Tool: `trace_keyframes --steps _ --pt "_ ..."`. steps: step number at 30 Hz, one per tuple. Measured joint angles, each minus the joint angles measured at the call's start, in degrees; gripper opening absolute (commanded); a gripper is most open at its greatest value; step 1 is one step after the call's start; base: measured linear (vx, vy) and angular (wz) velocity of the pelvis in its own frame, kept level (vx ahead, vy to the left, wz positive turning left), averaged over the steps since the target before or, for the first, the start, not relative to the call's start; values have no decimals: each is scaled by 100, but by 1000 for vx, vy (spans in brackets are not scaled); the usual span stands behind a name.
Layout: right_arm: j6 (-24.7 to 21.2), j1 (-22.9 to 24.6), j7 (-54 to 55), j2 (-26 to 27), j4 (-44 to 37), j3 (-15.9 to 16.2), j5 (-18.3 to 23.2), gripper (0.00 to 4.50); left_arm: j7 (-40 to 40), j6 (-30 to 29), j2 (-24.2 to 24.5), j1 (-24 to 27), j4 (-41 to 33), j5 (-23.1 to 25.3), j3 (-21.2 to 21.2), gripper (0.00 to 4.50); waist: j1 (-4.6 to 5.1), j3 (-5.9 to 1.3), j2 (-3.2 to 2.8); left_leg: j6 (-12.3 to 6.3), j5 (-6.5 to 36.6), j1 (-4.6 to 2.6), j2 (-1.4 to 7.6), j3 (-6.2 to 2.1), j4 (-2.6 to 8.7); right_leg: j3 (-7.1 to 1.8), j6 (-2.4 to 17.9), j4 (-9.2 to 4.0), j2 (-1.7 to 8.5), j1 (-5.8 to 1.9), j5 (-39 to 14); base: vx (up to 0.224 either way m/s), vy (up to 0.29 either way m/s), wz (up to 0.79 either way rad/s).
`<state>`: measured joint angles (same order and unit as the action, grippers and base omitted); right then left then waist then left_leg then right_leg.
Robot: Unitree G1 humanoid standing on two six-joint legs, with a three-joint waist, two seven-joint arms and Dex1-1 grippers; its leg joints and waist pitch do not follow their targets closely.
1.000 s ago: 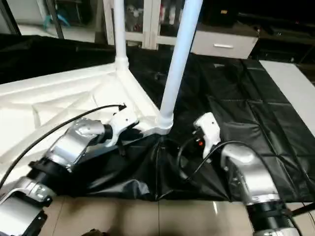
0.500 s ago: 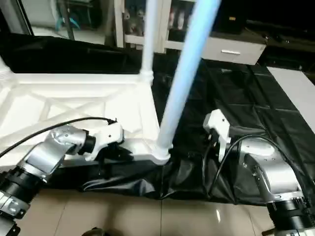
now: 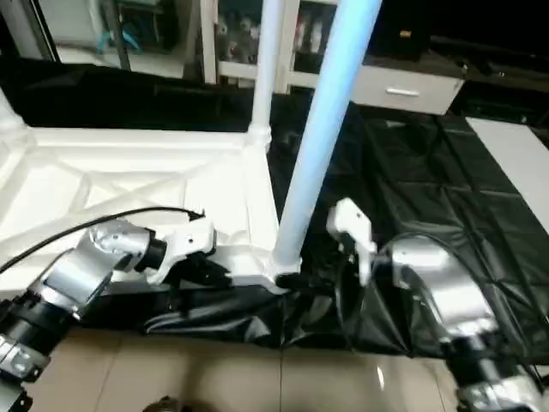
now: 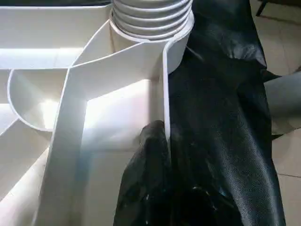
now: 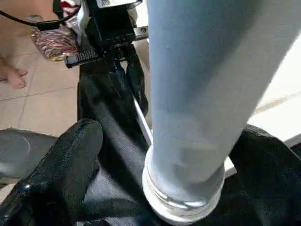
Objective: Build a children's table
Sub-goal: Insert table leg to table base, then rotate leg to tighten
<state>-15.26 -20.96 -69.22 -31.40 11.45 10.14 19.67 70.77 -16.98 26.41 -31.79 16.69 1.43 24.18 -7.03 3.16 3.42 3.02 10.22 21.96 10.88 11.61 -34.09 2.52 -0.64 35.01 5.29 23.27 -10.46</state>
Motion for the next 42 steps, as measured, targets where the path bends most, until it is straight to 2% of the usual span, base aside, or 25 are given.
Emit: trace_keyframes --steps 12,18,21,24,37,40,42 --pt "190 -171 -245 0 347 53 -132 320 47 0 35 4 -30 0 41 0 -3 0 0 -1 -2 -2 2 -2 -16 1 0 15 0 -3 0 0 0 0" --pt "253 -309 -278 66 575 94 -186 253 69 -4 36 7 -45 0 45 0 2 0 0 -1 -2 -3 4 -2 -19 2 0 21 0 -3 0 0 0 0" --pt "303 -339 -315 135 679 98 -212 239 109 -4 38 8 -59 -1 57 0 -5 0 0 -1 -2 -2 4 -3 -22 3 0 23 0 -4 0 0 0 0" --pt "352 -342 -322 148 693 105 -232 205 126 -9 44 8 -60 -1 59 0 -6 -1 0 -2 -2 -3 4 -3 -26 2 2 24 0 -6 1 0 0 0" --pt "464 -350 -349 240 803 74 -309 194 113 -17 45 24 -60 4 51 0 6 -4 2 -2 -1 -9 6 -5 -33 3 2 29 0 -12 2 0 0 0" --pt "540 -535 772 805 1355 -168 -487 193 -623 -179 -279 -3 311 94 -287 0 94 -13 9 1 -3 -49 6 -4 -38 -1 21 40 -1 -35 13 0 0 0" --pt "542 -620 1404 1000 1519 -248 -576 192 -998 -264 -487 -46 483 123 -370 0 176 -14 5 1 -2 -66 1 -4 -37 -3 26 26 3 -43 17 0 0 0"
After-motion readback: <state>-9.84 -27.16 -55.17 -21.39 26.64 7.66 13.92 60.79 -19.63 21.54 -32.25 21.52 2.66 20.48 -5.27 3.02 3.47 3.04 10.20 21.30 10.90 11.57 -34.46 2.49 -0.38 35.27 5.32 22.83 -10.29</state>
